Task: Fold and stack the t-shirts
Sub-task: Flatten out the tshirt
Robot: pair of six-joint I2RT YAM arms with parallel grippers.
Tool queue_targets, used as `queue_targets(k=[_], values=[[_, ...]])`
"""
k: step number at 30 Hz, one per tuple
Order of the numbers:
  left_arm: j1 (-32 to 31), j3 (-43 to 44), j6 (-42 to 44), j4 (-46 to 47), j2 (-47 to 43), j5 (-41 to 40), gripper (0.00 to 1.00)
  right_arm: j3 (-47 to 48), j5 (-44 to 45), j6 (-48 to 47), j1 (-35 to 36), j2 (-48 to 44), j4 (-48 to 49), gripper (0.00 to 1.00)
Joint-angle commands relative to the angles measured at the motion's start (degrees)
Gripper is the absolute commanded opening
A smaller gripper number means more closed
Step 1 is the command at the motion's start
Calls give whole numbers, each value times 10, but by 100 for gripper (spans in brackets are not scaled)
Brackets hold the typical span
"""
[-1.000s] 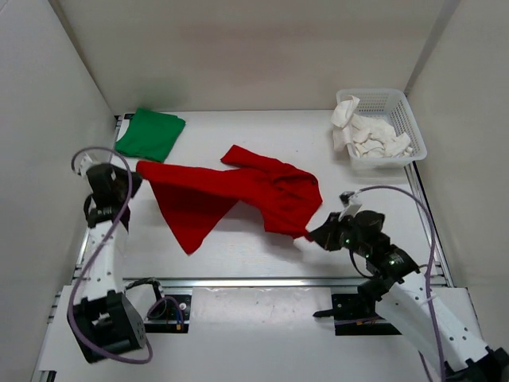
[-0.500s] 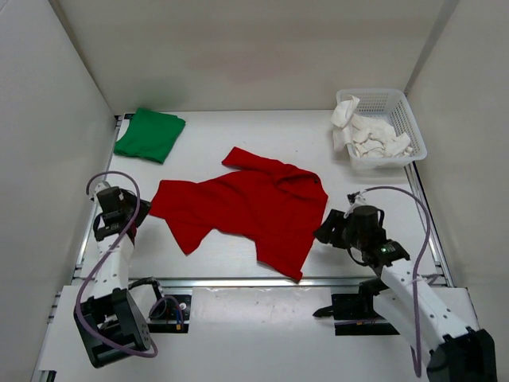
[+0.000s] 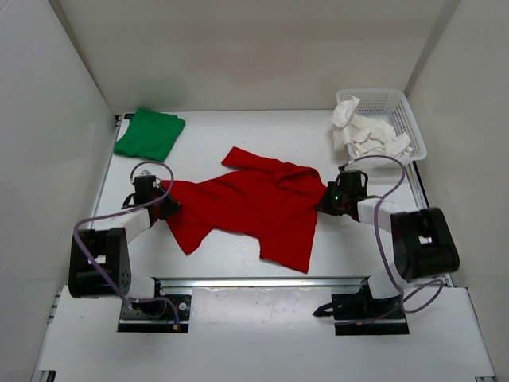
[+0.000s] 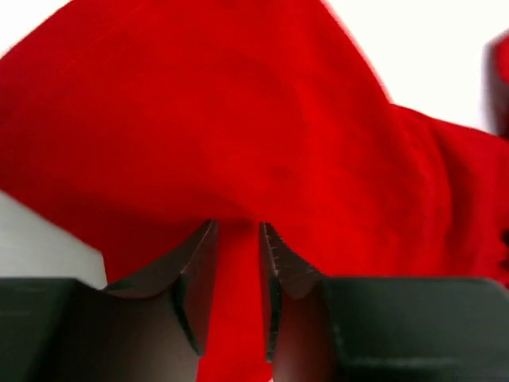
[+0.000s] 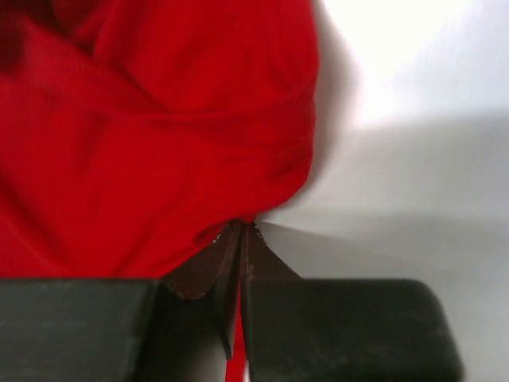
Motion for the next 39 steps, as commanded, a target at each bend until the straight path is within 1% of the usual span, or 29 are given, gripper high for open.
queue_targets(k=[1, 3, 5, 7, 8, 9, 10, 11, 12, 13, 14, 15, 16, 17, 18, 19, 20, 22, 23, 24, 25, 26, 28, 29, 30, 32, 34, 37, 39], values=[[17, 13, -29, 58, 52, 24, 35, 57, -9, 6, -37, 83, 70, 0], [31, 33, -44, 71, 101, 48, 33, 122, -15, 6, -58, 119, 68, 0], [44, 90, -55, 67, 148, 62, 25, 184, -5, 1, -69, 158, 48, 0], [48, 128, -63, 70, 181, 68, 24, 234, -8, -8, -75, 179, 39, 2], [39, 156, -60, 66, 184, 60, 25, 262, -18, -14, -78, 186, 32, 13], [33, 172, -51, 54, 185, 50, 26, 283, -28, -15, -79, 188, 23, 20], [31, 198, -45, 48, 180, 43, 27, 289, -28, -17, -77, 188, 22, 33], [23, 214, -26, 28, 178, 30, 29, 286, -26, -12, -73, 170, 22, 55], [16, 220, -19, 23, 167, 22, 30, 276, -25, -8, -64, 161, 31, 66], [10, 217, -21, 14, 146, 23, 32, 258, -19, -3, -56, 133, 39, 90], [5, 206, -18, 15, 116, 28, 37, 245, -7, -1, -46, 98, 45, 99], [-11, 174, -23, 22, 98, 36, 43, 213, 6, -5, -23, 62, 55, 99], [-44, 152, -41, 42, 52, 51, 45, 195, 27, -9, 11, 47, 62, 99], [-62, 102, -51, 74, 8, 64, 56, 185, 38, -8, 30, 17, 63, 99], [-110, 58, -76, 123, -30, 66, 98, 165, 64, -7, 74, -8, 72, 99], [-161, 34, -104, 142, -47, 58, 99, 144, 102, 2, 127, -19, 82, 99], [-192, 32, -115, 156, -57, 48, 98, 129, 114, 19, 178, -36, 85, 100], [-290, 20, -155, 182, -69, 23, 98, 113, 219, 51, 249, -56, 110, 99], [-311, 15, -184, 207, -70, 26, 99, 111, 253, 68, 297, -62, 113, 99], [-314, -3, -204, 225, -69, 31, 98, 109, 338, 70, 318, -72, 118, 99], [-305, -18, -242, 275, -75, 57, 99, 109, 398, 76, 354, -75, 115, 99], [-296, -27, -267, 314, -72, 71, 99, 111, 435, 93, 379, -80, 112, 99], [-294, -29, -275, 315, -74, 66, 99, 95, 481, 98, 409, -97, 140, 99], [-299, -30, -274, 316, -74, 62, 99, 81, 492, 86, 423, -98, 181, 99], [-311, -30, -270, 316, -76, 52, 99, 80, 518, 91, 426, -95, 192, 99], [-341, -34, -265, 319, -77, 34, 99, 95, 517, 137, 400, -75, 164, 99], [-341, -25, -253, 299, -78, 18, 99, 99, 511, 175, 393, -59, 155, 99], [-335, -46, -249, 323, -93, 25, 99, 80, 522, 186, 400, -65, 199, 99], [-347, -62, -254, 341, -130, -46, 99, 86, 501, 210, 373, -59, 185, 99]])
